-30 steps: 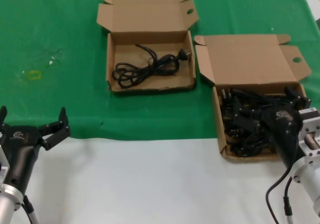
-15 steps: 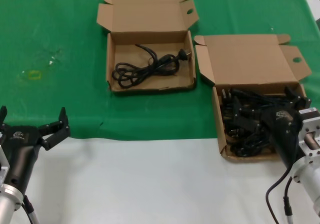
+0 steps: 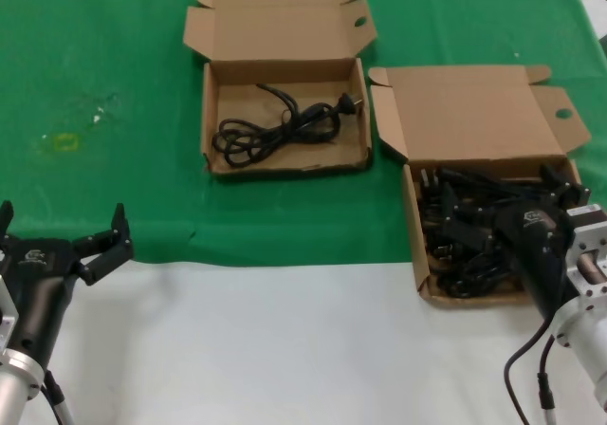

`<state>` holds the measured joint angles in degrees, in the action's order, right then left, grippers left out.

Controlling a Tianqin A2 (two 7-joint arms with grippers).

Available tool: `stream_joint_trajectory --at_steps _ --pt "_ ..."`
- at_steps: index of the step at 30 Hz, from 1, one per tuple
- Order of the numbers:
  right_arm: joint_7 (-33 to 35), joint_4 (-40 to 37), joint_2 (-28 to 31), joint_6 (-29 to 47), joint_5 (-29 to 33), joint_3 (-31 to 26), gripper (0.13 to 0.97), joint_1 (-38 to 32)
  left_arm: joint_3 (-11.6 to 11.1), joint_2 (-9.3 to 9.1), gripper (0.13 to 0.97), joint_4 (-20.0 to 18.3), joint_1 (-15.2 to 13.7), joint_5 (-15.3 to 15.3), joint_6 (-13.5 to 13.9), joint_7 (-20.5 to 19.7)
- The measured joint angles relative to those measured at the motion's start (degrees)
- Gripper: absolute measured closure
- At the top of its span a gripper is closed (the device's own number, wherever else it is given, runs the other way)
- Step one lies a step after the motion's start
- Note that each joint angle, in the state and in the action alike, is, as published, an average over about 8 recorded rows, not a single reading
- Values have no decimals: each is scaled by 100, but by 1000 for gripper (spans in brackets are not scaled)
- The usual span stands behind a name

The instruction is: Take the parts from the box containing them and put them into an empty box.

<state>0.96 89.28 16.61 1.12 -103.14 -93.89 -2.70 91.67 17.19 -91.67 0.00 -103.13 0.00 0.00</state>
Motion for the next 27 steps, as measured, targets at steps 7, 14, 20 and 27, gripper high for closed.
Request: stream_joint_trajectory --at_steps 7,14,20,27 --pt "0 0 0 0 0 0 129 0 0 0 132 0 0 0 0 0" --pt "0 0 0 0 0 0 129 0 0 0 132 0 0 0 0 0" --pt "0 0 0 0 0 0 129 0 0 0 132 0 0 0 0 0" --pt "0 0 0 0 0 0 129 0 0 0 132 0 0 0 0 0"
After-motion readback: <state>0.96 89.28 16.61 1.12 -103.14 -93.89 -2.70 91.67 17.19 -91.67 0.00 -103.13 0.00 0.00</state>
